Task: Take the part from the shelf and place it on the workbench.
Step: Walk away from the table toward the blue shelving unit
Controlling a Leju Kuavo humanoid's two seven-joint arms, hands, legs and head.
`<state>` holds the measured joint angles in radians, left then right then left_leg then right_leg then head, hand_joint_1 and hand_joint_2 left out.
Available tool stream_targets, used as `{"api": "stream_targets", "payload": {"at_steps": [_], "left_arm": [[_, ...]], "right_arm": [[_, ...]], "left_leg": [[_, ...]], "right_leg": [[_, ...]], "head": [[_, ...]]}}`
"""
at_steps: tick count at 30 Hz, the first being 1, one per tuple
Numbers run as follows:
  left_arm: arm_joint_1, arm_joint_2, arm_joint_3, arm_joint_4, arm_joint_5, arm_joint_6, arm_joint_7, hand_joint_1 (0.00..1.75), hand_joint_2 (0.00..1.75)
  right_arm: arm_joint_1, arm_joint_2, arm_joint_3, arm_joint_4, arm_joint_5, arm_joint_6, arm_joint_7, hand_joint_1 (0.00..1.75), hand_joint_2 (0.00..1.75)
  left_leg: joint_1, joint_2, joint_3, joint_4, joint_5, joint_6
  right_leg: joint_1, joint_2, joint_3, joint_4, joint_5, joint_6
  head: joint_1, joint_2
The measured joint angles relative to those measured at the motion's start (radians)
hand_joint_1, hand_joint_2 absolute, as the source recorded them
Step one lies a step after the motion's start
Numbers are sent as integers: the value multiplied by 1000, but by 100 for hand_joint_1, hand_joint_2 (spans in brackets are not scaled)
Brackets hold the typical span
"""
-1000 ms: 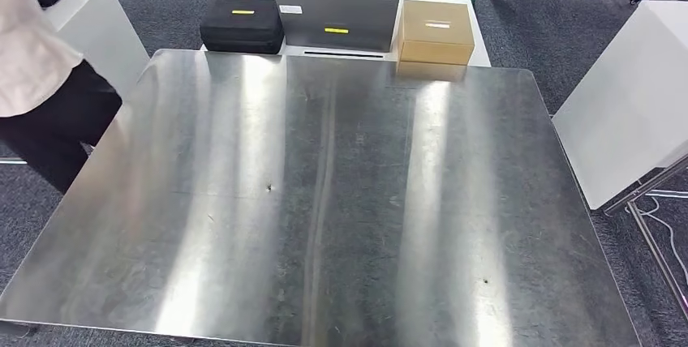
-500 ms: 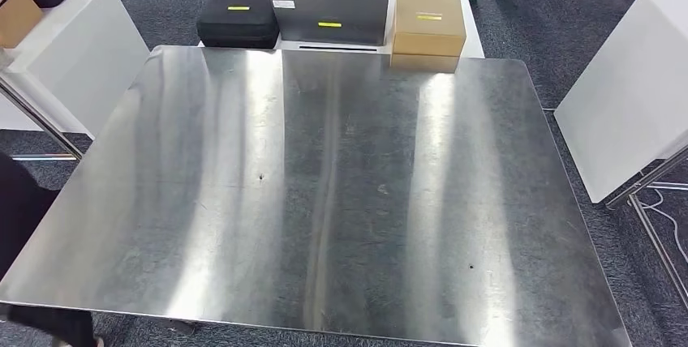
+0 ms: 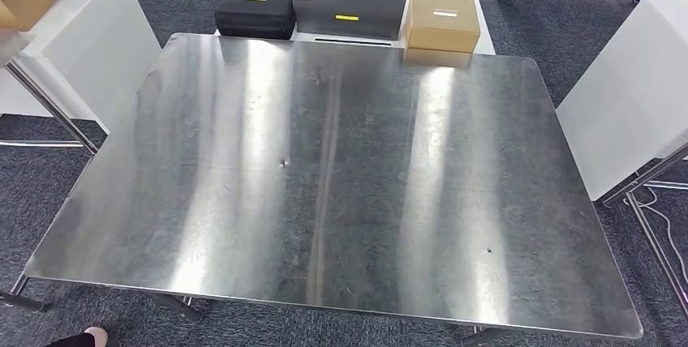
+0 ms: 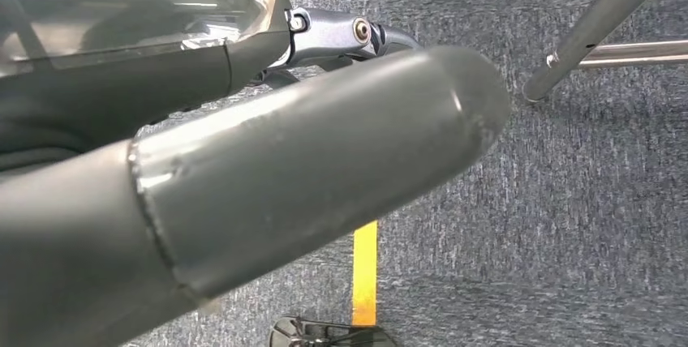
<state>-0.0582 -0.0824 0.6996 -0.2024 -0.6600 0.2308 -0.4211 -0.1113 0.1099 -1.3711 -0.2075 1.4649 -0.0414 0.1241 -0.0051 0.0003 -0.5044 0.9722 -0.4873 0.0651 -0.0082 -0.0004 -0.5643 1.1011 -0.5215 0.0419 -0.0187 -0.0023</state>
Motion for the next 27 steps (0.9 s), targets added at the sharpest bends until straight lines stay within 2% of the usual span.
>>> {"api": "stream_targets", "payload": {"at_steps": [1, 2, 4, 6, 7, 8, 10, 11, 12, 13, 15, 16, 17, 18, 20, 21, 22, 23, 24, 26, 27], "left_arm": [[0, -1, 0, 0, 0, 0, 0, 0, 0], [0, -2, 0, 0, 0, 0, 0, 0, 0], [-1, -3, 0, 0, -2, -1, 0, 0, 0], [0, -3, 0, 0, -6, -3, -1, 0, 0], [0, -2, 0, 0, -8, -4, -2, 0, 0], [0, -2, 0, 0, -10, -6, -2, 0, 0], [1, -2, 0, 0, -11, -8, -2, 0, 0], [1, -2, 0, 0, -12, -8, -2, 0, 0], [2, -1, 0, 0, -12, -8, -2, 0, 0], [3, -1, 0, 0, -12, -8, -2, 0, 0], [2, 0, 0, 0, -12, -8, -2, 0, 0], [1, 0, 0, 0, -13, -8, -1, 0, 0], [-1, 0, 0, 0, -13, -8, -1, 0, 0], [-1, -1, 0, 1, -13, -8, -1, 0, 0], [-1, -1, 0, 1, -14, -8, 0, 0, 0], [-2, -2, 0, 1, -15, -8, 0, 0, 0], [-3, -3, 0, 1, -15, -8, 0, 0, 0], [-4, -3, 0, 1, -15, -8, 1, 0, 0], [-5, -3, 0, 1, -15, -8, 1, 0, 0], [-5, -2, 0, 1, -15, -8, 2, 0, 0], [-5, -2, 0, 1, -15, -7, 2, 0, 0]], "right_arm": [[-1, -2, 0, 0, 0, 0, 0, 0, 0], [-2, -3, 1, 0, 0, 0, 0, 0, 0], [-2, -4, 1, 0, -3, 0, 1, 0, 0], [-1, -2, 1, 0, -8, 0, 2, 0, 0], [-1, -2, 0, 1, -11, 0, 2, 0, 0], [-2, -1, 0, 1, -12, 0, 2, 0, 0], [-2, 0, 0, 1, -13, 0, 2, 0, 0], [-1, 0, 0, 1, -13, 0, 2, 0, 0], [-1, 1, 0, 1, -13, 0, 2, 0, 0], [0, 2, 0, 1, -13, 0, 2, 0, 0], [0, 3, 0, 1, -12, 0, 2, 0, 0], [-1, 3, 0, 1, -12, 0, 3, 0, 0], [-2, 3, 0, 1, -11, 0, 3, 0, 0], [-3, 3, 0, 1, -10, -1, 3, 0, 0], [-2, 3, 0, 1, -10, -1, 3, 0, 0], [-1, 3, 0, 1, -9, -2, 3, 0, 0], [-1, 3, 1, 1, -9, -2, 4, 0, 0], [0, 2, 1, 1, -8, -2, 4, 0, 0], [-1, 2, 1, 1, -8, -2, 4, 0, 0], [-1, 3, 3, 1, -6, -2, 6, 0, 0], [0, 3, 4, 1, -5, -2, 8, 0, 0]], "left_leg": [[-3, 0, -2, 2, 1, -2], [-6, 0, -4, 5, 2, -4], [-10, 1, -9, 7, 6, -12], [-8, -1, -16, 17, -2, -22], [-6, -2, -25, 38, -20, -28], [-3, -3, -43, 80, -52, -35], [7, -3, -96, 210, -127, -48], [12, -3, -120, 269, -151, -54], [18, -3, -128, 296, -154, -59], [24, -3, -118, 284, -139, -64], [36, -3, -51, 164, -77, -72], [37, -4, -19, 102, -56, -74], [38, -6, 0, 59, -43, -72], [35, -8, 5, 41, -41, -68], [27, -10, -4, 40, -31, -50], [24, -8, -9, 37, -22, -39], [22, -7, -16, 34, -12, -27], [22, -5, -26, 31, -1, -16], [22, -3, -37, 30, 8, -8], [18, -2, -62, 31, 26, -1], [17, -1, -75, 31, 35, -2]], "right_leg": [[5, 0, 40, -69, 17, -3], [8, 0, 64, -114, 26, -8], [14, 0, 72, -134, 31, -19], [2, -1, 69, -137, 40, -30], [-4, -3, 67, -139, 44, -37], [-10, -4, 65, -141, 49, -44], [-8, -7, 54, -139, 55, -50], [-8, -8, 49, -138, 58, -51], [-8, -8, 44, -135, 61, -50], [-10, -8, 39, -131, 63, -49], [-13, -8, 29, -119, 64, -45], [-11, -8, 22, -110, 65, -41], [-9, -7, 16, -104, 66, -35], [-6, -7, 11, -101, 69, -27], [-3, -6, 4, -105, 80, -8], [-5, -5, -3, -101, 79, -1], [-7, -4, -14, -87, 65, 2], [-8, -2, -30, -54, 36, 0], [-11, -2, -51, 1, -5, -5], [-11, -2, -88, 129, -79, -8], [-11, -2, -91, 170, -94, -3]], "head": [[0, 0], [-1, 0], [-2, 0], [-1, 0], [-3, 0], [-4, 0], [-7, 0], [-6, 0], [-7, 0], [-7, 0], [-7, 0], [-8, 0], [-7, 0], [-6, 0], [-3, 0], [-3, 0], [-2, 0], [0, 0], [2, 0], [4, 0], [4, 0]]}}
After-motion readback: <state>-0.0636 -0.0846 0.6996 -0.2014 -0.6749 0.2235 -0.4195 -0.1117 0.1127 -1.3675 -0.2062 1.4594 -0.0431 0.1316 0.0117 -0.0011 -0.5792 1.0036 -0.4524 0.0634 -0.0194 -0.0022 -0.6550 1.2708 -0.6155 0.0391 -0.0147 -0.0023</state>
